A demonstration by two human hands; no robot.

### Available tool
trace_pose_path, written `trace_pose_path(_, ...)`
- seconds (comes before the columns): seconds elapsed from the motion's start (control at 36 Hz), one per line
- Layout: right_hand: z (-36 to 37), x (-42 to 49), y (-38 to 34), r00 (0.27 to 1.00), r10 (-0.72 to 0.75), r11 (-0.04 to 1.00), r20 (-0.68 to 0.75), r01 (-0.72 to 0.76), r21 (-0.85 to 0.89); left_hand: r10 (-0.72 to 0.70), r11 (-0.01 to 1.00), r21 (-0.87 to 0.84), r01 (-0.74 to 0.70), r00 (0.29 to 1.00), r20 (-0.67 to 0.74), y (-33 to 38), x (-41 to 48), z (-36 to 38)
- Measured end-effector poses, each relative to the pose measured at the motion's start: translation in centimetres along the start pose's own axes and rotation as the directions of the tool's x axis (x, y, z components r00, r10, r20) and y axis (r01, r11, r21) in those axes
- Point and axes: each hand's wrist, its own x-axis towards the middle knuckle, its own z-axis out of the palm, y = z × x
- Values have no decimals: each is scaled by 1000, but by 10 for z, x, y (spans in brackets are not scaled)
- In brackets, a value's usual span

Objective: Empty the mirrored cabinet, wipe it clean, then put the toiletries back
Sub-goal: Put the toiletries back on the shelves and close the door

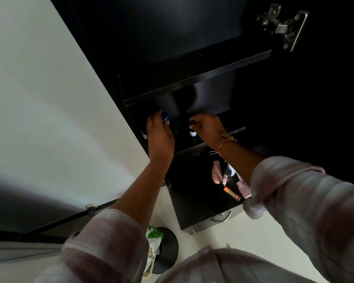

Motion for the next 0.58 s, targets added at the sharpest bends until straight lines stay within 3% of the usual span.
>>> trace_pose_path(0.36,4,9,11,997,-62,997,43,60,39,-165,986,-16,165,986,-10,-7,1,13)
trace_pose_path(0.58,1,3,16,995,-92,995,-21,93,31,-90,995,29,92,994,-54,-1,-22,19)
